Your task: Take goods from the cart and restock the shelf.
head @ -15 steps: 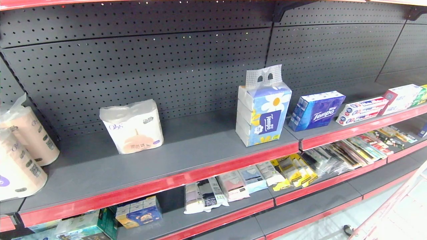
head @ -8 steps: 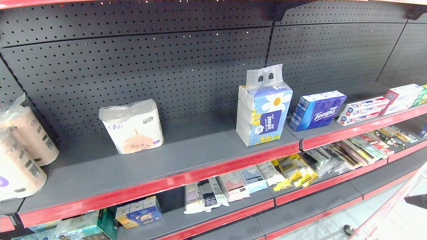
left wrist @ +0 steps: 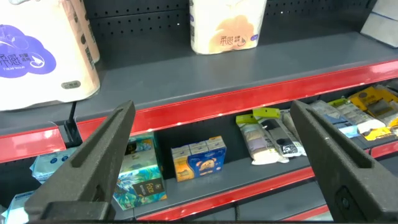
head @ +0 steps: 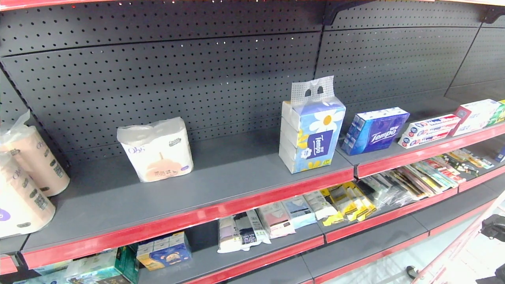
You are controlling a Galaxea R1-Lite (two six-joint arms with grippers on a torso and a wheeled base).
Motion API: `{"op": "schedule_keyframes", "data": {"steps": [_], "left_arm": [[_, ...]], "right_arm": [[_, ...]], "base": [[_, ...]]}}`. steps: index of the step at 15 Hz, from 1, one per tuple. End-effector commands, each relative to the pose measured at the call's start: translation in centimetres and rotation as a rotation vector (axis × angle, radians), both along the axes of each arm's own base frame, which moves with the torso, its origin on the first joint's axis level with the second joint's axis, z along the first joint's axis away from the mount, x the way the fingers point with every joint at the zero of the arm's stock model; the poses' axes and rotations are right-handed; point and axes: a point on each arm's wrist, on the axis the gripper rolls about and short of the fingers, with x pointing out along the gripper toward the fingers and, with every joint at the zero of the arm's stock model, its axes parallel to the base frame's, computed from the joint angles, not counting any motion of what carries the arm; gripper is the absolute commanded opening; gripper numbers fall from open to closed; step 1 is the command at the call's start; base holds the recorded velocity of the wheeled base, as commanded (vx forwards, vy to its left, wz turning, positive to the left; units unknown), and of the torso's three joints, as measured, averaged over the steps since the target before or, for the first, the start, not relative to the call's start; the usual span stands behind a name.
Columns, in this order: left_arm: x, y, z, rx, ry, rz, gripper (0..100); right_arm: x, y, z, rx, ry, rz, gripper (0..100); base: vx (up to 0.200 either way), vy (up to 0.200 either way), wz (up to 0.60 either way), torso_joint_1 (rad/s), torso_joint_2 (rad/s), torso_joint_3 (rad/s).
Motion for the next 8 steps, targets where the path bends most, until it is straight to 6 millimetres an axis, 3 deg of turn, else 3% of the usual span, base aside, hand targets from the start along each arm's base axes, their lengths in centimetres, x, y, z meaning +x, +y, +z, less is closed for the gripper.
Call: {"op": "schedule_keyframes", "data": {"steps": [1,8], "left_arm": [[0.0,0.0,0.0,0.0,0.001,0.001,100],[0.0,0.0,0.0,0.0,0.001,0.001,100]], "right_arm": [[0.1,-0.8,-1.6,0.028,0.037,-0.023,100],[0.0,-2.2,-3.0,0.02,0.062,-0.019,100]], "base": [[0.0,0.0,0.0,0.0,0.0,0.0],[0.0,0.0,0.0,-0.012,0.02,0.014]]}}
